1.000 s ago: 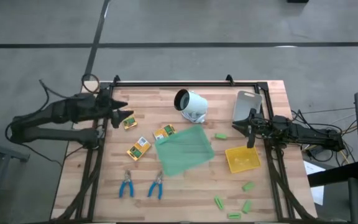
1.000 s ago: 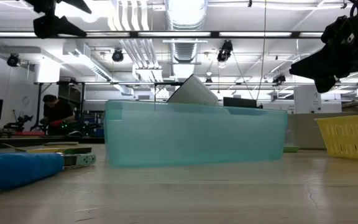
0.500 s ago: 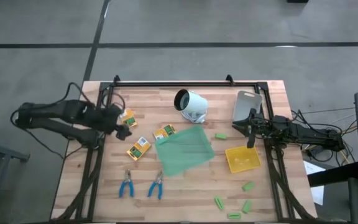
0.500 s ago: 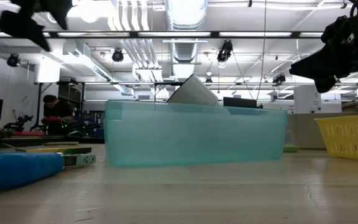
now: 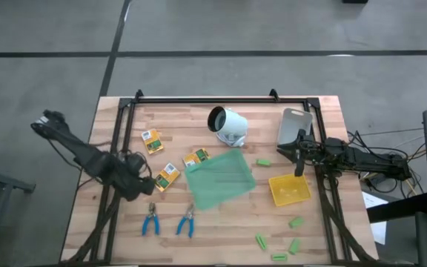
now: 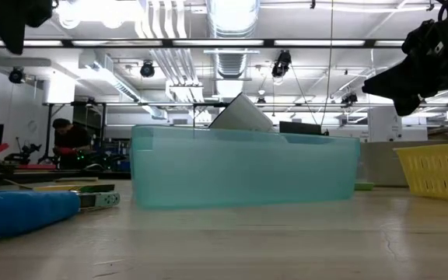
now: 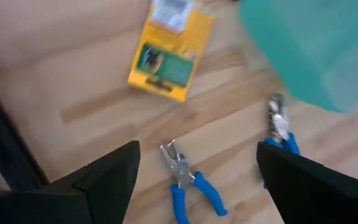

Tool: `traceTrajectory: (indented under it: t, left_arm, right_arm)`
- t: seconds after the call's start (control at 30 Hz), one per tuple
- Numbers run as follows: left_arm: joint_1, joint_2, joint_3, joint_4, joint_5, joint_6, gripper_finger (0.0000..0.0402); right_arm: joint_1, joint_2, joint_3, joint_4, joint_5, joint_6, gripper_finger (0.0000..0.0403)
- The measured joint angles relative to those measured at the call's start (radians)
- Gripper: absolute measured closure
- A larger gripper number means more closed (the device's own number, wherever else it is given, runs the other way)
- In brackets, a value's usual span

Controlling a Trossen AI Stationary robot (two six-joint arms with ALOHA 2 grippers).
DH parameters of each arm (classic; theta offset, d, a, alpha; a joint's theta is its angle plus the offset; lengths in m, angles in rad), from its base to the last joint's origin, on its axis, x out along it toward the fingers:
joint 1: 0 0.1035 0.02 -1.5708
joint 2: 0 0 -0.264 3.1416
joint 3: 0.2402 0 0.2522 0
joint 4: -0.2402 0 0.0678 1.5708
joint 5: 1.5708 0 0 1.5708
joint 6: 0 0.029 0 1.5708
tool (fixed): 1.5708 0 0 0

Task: Pick & Place School Supplies
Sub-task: Put the blue plier into the gray bin

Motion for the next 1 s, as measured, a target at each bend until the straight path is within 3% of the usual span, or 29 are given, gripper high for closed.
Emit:
traceTrajectory:
  t: [0.13, 0.47, 0.77, 1.0]
  left_arm:
    - [-0.024, 0.070, -0.030, 0.050, 0.049, -0.138, 0.0074]
    - [-0.028, 0.241, -0.044, 0.139, 0.084, -0.202, 0.0074]
    - [-0.031, 0.386, -0.044, 0.236, 0.246, -0.192, 0.0074]
    - [-0.032, 0.443, -0.044, 0.263, 0.264, -0.179, 0.0074]
  right_arm:
    - [0.000, 0.000, 0.000, 0.000, 0.000, 0.000, 0.0321]
    - [0.000, 0.000, 0.000, 0.000, 0.000, 0.000, 0.0321]
    - [0.000, 0.000, 0.000, 0.000, 0.000, 0.000, 0.0321]
    - [0.000, 0.000, 0.000, 0.000, 0.000, 0.000, 0.0321]
